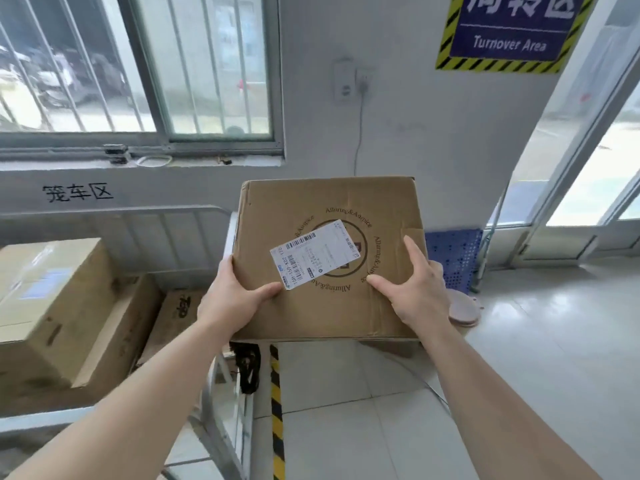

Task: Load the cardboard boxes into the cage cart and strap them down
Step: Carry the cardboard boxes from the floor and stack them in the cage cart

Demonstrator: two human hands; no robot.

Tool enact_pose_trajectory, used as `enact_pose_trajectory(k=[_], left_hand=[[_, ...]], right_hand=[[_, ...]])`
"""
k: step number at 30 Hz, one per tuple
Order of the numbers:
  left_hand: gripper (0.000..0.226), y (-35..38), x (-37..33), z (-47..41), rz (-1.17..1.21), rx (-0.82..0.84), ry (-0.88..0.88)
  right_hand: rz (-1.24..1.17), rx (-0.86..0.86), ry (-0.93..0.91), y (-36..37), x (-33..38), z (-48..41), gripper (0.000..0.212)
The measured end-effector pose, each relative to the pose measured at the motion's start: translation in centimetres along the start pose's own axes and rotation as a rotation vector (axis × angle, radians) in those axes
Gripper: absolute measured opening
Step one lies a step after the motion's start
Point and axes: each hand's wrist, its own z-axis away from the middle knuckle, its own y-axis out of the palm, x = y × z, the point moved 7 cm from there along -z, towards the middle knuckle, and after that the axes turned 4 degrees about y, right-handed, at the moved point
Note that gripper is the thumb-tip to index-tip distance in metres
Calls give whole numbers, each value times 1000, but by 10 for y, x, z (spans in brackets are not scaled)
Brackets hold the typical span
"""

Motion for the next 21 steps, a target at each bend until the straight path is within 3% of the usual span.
enact_pose_trajectory(k=[7,12,21], left_hand=[[91,-183,74,-35,28,-176,-21],[90,-281,142,-47,32,-243,-94],[88,-333,248,-77,43,-224,-207]], right_hand=[[-92,81,-173,105,168,43,95],[-102,183,-223,192,250,77,95],[11,360,-192,310,292,99,96]])
